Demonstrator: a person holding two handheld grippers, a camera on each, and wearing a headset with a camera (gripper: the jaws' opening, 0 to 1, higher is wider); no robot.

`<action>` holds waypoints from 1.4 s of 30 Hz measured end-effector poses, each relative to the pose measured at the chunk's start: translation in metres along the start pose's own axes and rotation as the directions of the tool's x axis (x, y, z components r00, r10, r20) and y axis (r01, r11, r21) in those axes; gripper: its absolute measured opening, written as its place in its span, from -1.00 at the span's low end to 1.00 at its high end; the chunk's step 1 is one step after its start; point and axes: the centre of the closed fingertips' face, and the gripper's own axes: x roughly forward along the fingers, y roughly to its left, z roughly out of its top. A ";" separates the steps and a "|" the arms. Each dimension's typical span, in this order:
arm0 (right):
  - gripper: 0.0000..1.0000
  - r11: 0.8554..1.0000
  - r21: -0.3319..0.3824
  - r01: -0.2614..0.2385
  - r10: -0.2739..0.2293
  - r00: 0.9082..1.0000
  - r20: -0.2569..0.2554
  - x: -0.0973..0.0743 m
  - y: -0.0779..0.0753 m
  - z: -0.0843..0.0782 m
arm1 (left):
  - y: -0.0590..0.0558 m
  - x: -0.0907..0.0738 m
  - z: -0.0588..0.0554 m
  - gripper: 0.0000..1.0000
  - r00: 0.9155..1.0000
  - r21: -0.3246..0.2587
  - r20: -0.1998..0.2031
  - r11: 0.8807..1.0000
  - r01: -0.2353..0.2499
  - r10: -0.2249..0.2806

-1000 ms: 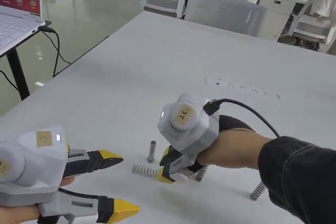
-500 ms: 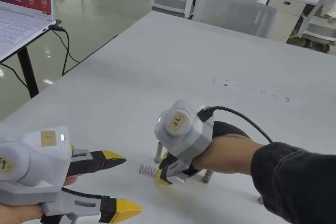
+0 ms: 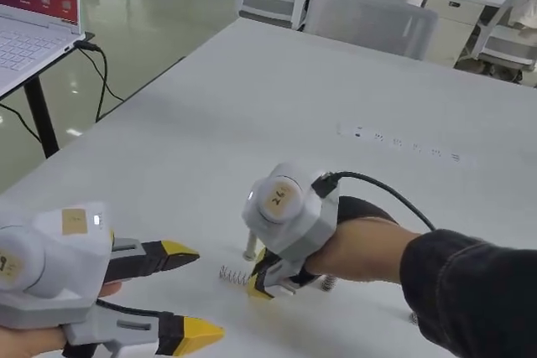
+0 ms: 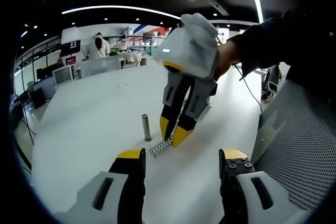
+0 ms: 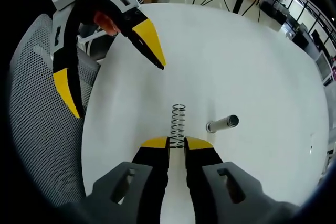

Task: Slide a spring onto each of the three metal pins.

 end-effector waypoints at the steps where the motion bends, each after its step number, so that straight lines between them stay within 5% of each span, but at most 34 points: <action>1: -0.74 1.000 -0.004 0.003 -0.003 1.000 0.002 -0.003 0.001 0.001 | -0.001 0.001 0.000 0.09 1.000 0.003 -0.002 1.000 0.004 -0.004; 20: -0.74 1.000 0.017 0.001 -0.002 0.999 0.052 -0.062 0.027 -0.006 | -0.019 0.016 0.022 0.01 0.996 0.092 -0.020 0.991 0.093 -0.092; 31: -0.74 1.000 0.002 -0.018 0.018 0.998 0.060 -0.097 0.043 -0.016 | -0.038 0.035 0.043 -0.10 0.984 0.178 -0.028 0.967 0.180 -0.178; 42: -0.74 0.998 -0.039 -0.045 0.046 0.999 0.024 -0.107 0.062 -0.030 | -0.063 0.043 0.052 -0.35 0.962 0.227 -0.024 0.936 0.269 -0.271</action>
